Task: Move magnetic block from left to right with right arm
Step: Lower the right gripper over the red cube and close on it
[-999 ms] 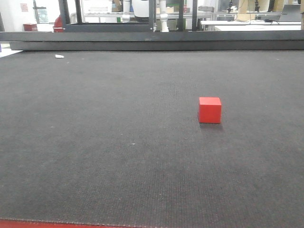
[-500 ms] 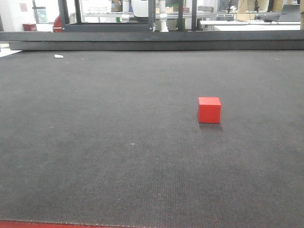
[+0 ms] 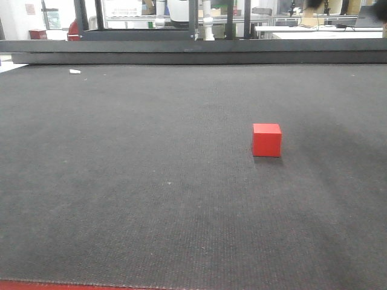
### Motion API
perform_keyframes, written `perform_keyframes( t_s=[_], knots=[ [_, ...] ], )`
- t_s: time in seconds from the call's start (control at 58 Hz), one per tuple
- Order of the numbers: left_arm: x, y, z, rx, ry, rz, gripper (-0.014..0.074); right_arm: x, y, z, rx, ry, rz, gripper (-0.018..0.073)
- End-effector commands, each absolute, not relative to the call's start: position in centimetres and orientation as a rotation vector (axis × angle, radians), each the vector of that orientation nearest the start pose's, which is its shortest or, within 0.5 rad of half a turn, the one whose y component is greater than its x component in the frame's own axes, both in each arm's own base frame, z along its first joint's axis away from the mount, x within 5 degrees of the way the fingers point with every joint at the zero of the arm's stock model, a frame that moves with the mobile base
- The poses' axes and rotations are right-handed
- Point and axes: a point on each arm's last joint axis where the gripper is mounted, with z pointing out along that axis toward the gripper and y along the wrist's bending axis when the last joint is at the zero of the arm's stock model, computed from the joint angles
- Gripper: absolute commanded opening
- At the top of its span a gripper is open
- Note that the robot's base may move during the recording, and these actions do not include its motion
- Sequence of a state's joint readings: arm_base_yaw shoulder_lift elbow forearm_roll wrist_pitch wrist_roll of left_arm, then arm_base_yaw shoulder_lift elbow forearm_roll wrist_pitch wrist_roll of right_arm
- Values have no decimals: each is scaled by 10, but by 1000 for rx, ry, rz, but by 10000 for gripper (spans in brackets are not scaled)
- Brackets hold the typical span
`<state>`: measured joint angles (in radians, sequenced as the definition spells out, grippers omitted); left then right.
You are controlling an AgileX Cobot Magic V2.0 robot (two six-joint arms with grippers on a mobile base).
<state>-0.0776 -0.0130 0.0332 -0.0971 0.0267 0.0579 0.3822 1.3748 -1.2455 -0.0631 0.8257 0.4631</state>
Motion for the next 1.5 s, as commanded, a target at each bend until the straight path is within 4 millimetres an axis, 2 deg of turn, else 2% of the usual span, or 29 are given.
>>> perform_keyframes(
  t_s=[0.0,0.207,0.345,0.568,0.913,0.982,1.24,1.378,1.481],
  knots=[
    [55,-4,206,14,1442,-98,-126,289,117,365,107,2422,287,603],
    [55,-4,206,14,1442,-98,-126,334,146,336,143,2533,223,603],
    [55,-4,206,14,1442,-98,-126,353,157,315,138,2590,188,603],
    [55,-4,206,14,1442,-98,-126,367,166,279,161,2677,145,603],
    [55,-4,206,14,1442,-98,-126,375,173,251,188,2750,160,582],
    [55,-4,206,14,1442,-98,-126,375,174,250,189,2747,167,533],
    [55,-4,206,14,1442,-98,-126,376,174,252,186,2733,175,228],
    [55,-4,206,14,1442,-98,-126,375,166,264,200,2710,174,214],
    [55,-4,206,14,1442,-98,-126,372,150,287,173,2652,166,214]
  ],
)
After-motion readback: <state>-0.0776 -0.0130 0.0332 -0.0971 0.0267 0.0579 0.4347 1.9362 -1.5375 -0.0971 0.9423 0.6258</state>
